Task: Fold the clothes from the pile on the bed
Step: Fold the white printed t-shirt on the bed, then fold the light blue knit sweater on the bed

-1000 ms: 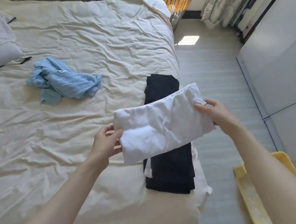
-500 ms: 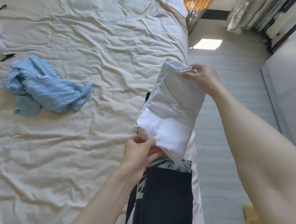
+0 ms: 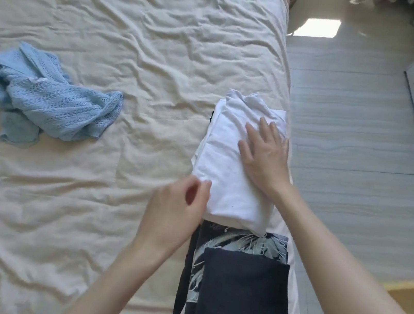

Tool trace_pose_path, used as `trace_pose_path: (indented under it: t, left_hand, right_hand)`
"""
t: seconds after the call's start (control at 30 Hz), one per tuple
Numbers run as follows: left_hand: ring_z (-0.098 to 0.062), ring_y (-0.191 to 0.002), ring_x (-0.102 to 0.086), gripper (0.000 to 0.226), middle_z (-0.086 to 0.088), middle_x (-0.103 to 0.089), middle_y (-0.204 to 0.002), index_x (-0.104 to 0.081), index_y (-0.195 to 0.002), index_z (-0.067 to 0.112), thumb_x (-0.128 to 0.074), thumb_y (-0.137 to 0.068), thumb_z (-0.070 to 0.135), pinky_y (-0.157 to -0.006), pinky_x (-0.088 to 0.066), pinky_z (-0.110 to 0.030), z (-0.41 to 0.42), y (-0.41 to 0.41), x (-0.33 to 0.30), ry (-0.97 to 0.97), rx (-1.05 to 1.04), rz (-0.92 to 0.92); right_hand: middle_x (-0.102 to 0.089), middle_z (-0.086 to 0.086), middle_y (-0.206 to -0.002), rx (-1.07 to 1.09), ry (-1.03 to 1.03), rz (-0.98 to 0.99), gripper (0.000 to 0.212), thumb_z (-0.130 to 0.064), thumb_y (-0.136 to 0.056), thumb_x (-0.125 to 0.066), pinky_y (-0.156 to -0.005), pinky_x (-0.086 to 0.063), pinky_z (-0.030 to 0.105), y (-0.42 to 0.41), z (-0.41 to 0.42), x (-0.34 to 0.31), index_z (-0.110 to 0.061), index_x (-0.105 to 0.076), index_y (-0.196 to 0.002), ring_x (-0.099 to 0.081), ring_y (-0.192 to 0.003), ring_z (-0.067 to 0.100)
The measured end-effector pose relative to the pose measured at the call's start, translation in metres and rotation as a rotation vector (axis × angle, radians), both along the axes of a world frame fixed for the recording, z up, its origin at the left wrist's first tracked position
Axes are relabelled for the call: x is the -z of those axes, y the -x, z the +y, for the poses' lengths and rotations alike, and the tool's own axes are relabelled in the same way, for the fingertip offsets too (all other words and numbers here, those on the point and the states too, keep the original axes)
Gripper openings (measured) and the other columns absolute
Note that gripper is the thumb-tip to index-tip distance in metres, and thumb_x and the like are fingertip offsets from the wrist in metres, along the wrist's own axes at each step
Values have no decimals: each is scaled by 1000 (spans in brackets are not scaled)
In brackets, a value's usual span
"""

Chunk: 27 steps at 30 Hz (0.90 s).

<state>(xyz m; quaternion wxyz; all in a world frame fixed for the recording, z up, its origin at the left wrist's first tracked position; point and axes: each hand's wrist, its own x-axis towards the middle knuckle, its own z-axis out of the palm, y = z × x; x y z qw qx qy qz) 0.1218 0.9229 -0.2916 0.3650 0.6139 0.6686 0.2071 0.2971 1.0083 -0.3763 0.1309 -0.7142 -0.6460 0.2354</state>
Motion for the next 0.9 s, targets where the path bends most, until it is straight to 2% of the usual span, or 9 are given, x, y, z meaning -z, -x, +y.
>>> trace_pose_path:
  t: [0.07, 0.13, 0.2, 0.3, 0.47, 0.57, 0.67, 0.77, 0.9]
  left_hand:
    - [-16, -98, -57, 22, -4, -66, -104, -65, -104, 14, -48, -94, 23, -85, -42, -25, 24, -3, 8, -341, 195, 184]
    - [-26, -138, -30, 44, -11, -37, -147, -41, -139, 12, -40, -98, 26, -110, -28, -37, 43, -12, 27, -268, 441, 362]
    - [-22, -146, 5, 55, -4, -1, -159, -11, -151, 18, -27, -101, 34, -117, -10, -40, 46, -18, 53, -118, 583, 546]
    - [-20, -144, 18, 57, -2, 14, -158, 3, -151, 21, -18, -101, 39, -118, -2, -41, 39, -22, 78, -37, 656, 659]
    - [-19, -144, 19, 57, 0, 16, -158, 4, -151, 22, -18, -101, 40, -115, 3, -45, 43, -24, 82, 52, 652, 667]
    - [-20, -146, 10, 55, -2, 5, -159, -6, -151, 21, -23, -101, 38, -116, 0, -44, 35, -17, 70, 9, 629, 566]
    - [-22, -146, 0, 51, -4, -6, -159, -17, -150, 19, -31, -101, 29, -117, -9, -38, -8, 12, 54, -76, 491, 422]
    - [-19, -146, 3, 54, -5, -5, -158, -21, -149, 17, -41, -99, 20, -119, -10, -36, -60, 59, 46, -31, 316, 322]
    - [-33, -142, -20, 55, -14, -27, -152, -41, -141, 10, -59, -88, 7, -113, -25, -46, -86, 147, 45, -74, 238, 476]
  right_hand:
    - [-11, 5, -159, 26, -31, -10, 51, -39, -98, -39, -116, 0, 51, 1, -16, 2, -24, -31, -147, -2, -147, 23]
    - [-7, 5, -160, 23, -42, -14, 54, -42, -98, -36, -116, 2, 50, 3, -27, 4, -26, -26, -149, 1, -147, 23]
    - [-4, 4, -160, -7, -17, -1, 55, -43, -99, -31, -116, 4, 46, 2, -32, 10, -27, -20, -150, 5, -147, 21]
    - [1, 2, -160, -45, 51, -56, 56, -45, -100, -25, -118, 6, 43, -1, -33, 20, -28, -13, -151, 8, -147, 19]
    - [6, 2, -160, -66, 141, -136, 56, -46, -100, -21, -116, 9, 45, 2, -30, 16, -28, -7, -152, 11, -146, 20]
    - [-1, 6, -160, -27, 117, -210, 57, -42, -99, -30, -116, 7, 48, 14, -39, -1, -23, -15, -151, 7, -147, 23]
    - [-5, 8, -160, -61, 36, -173, 55, -32, -97, -38, -115, 7, 47, 53, -65, -23, -19, -22, -149, 3, -147, 24]
    - [-12, 9, -159, -190, 12, -128, 53, -29, -97, -41, -115, 5, 45, 94, -88, -42, -18, -26, -147, -4, -147, 24]
    - [-20, 7, -155, -391, -9, -162, 51, -30, -98, -40, -117, -5, 43, 146, -100, -55, -17, -26, -146, -14, -144, 22]
